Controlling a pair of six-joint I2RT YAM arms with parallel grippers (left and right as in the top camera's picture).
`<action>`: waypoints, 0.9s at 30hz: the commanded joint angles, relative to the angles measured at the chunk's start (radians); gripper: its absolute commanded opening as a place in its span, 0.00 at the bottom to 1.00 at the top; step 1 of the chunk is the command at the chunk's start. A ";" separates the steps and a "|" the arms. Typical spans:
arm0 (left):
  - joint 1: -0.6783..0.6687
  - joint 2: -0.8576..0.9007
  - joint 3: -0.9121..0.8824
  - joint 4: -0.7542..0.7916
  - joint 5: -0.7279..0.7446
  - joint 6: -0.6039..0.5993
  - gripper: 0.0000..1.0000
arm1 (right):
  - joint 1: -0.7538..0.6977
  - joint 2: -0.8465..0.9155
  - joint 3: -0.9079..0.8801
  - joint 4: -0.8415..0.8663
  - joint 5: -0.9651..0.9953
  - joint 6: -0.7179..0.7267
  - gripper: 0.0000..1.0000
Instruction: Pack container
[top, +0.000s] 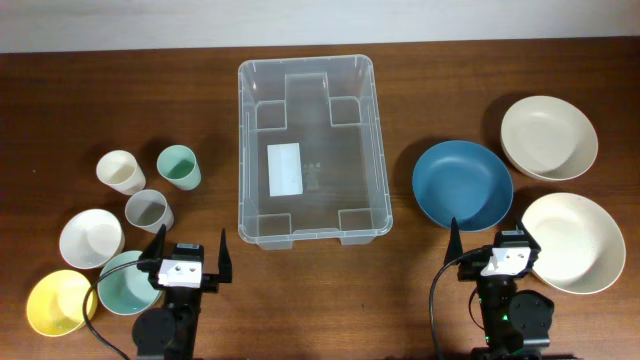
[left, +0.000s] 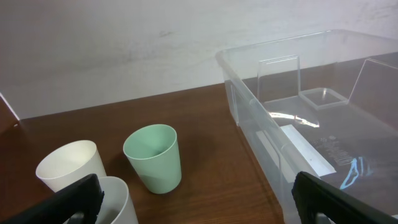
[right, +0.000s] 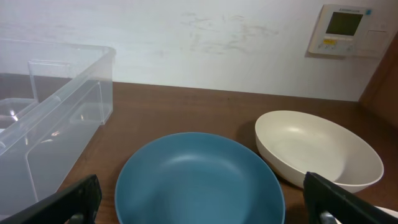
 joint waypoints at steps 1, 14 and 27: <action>0.005 -0.007 -0.005 -0.001 0.018 -0.009 0.99 | -0.008 -0.009 -0.005 -0.009 -0.009 -0.007 0.99; 0.005 -0.007 -0.005 -0.001 0.018 -0.009 1.00 | -0.008 -0.009 -0.005 -0.009 -0.009 -0.007 0.99; 0.005 -0.007 -0.005 -0.002 -0.068 -0.008 1.00 | -0.008 -0.009 -0.005 -0.008 -0.013 -0.007 0.99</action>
